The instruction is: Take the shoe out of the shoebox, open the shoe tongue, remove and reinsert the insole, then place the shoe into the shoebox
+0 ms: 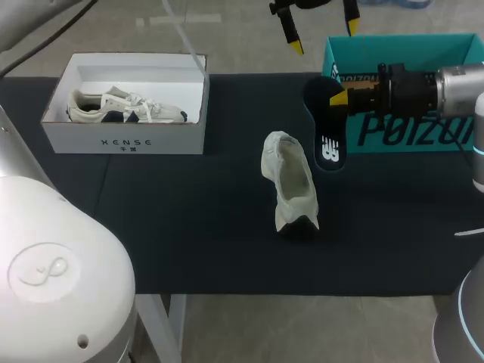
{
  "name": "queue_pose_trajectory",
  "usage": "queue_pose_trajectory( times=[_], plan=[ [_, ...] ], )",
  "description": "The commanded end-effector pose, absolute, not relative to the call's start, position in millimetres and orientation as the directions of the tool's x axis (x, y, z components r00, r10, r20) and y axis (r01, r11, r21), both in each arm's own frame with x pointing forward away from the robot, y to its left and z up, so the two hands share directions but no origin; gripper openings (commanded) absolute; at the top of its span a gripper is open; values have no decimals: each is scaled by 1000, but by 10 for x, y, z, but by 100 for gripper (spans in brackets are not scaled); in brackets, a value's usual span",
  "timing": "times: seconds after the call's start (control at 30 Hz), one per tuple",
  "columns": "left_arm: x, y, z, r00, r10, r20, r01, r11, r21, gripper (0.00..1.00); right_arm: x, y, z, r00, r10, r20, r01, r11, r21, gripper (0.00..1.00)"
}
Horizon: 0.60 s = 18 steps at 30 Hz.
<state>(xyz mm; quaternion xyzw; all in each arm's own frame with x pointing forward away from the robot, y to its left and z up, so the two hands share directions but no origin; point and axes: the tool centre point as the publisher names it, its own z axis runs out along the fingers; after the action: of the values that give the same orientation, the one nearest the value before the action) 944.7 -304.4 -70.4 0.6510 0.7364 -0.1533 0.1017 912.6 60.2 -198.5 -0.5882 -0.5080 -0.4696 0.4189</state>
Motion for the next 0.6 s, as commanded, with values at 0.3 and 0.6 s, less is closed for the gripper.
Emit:
queue_pose_trajectory(
  times=[0.3, 0.6],
  plan=[
    [9532, -2722, -623, -474, 585, -658, 836, 66, -544, 100, 9133, 523, -1835, 33, 232, 972, 991, -134, -2, 0],
    [9594, -2792, -683, -355, 528, -771, 922, 61, -383, 100, 9169, 503, -1843, 38, 234, 972, 993, -121, -9, 0]
  ],
)
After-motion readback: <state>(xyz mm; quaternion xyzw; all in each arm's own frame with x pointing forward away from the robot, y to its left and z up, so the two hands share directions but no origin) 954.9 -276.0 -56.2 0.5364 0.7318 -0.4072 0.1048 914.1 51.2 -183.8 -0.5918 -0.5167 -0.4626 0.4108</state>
